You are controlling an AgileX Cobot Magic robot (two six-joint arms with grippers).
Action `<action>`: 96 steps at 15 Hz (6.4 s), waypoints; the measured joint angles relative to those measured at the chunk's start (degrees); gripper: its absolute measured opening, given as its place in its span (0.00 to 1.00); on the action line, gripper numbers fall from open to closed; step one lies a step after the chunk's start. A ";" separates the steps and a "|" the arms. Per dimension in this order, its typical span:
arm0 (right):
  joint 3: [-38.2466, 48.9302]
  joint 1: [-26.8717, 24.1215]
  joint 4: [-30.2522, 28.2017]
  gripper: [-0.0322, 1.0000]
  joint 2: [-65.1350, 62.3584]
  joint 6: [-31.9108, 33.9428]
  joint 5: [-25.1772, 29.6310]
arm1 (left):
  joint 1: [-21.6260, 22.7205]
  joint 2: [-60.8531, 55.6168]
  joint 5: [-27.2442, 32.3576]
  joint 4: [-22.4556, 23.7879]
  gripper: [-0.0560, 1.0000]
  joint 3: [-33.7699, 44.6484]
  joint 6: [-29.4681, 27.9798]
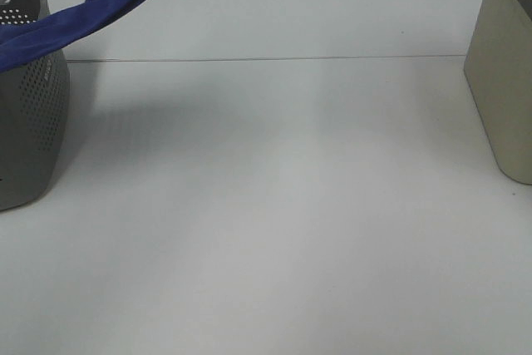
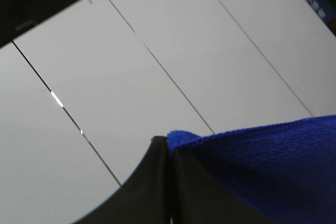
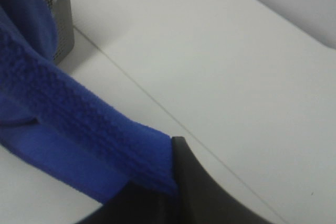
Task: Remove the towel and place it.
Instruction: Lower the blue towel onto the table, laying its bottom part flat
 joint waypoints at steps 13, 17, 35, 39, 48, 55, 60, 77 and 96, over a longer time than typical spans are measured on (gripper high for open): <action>-2.12 0.00 -18.39 0.04 1.43 2.18 -29.11 | 0.63 19.94 -7.22 -1.83 0.05 -22.06 -1.78; -2.12 0.00 -19.60 0.04 3.67 3.32 -30.31 | 2.23 21.77 -4.98 -1.60 0.05 -22.35 2.18; -2.12 -3.90 -21.72 0.04 19.88 10.71 -69.56 | 10.66 58.33 -6.25 -4.47 0.05 -66.63 2.81; -2.12 -4.01 -21.60 0.04 19.88 10.71 -75.46 | 11.17 58.90 -7.16 -4.47 0.05 -67.90 2.98; -2.12 -4.01 -21.60 0.04 20.34 10.71 -77.41 | 11.97 58.90 -8.37 -3.84 0.05 -68.41 3.15; -2.12 -4.01 -21.49 0.04 21.08 10.71 -73.17 | 12.20 58.90 -7.96 -1.38 0.05 -68.41 3.15; -2.12 -4.01 -16.50 0.04 20.57 10.71 -65.49 | 11.92 58.21 -5.27 -0.92 0.05 -68.41 2.92; -1.95 -4.13 1.26 0.04 5.04 10.66 -11.57 | 7.96 37.59 80.79 -25.84 0.05 -68.41 1.49; 29.34 -4.30 14.61 0.04 -13.81 12.43 0.63 | 8.25 12.66 83.14 -35.01 0.05 -28.07 -4.58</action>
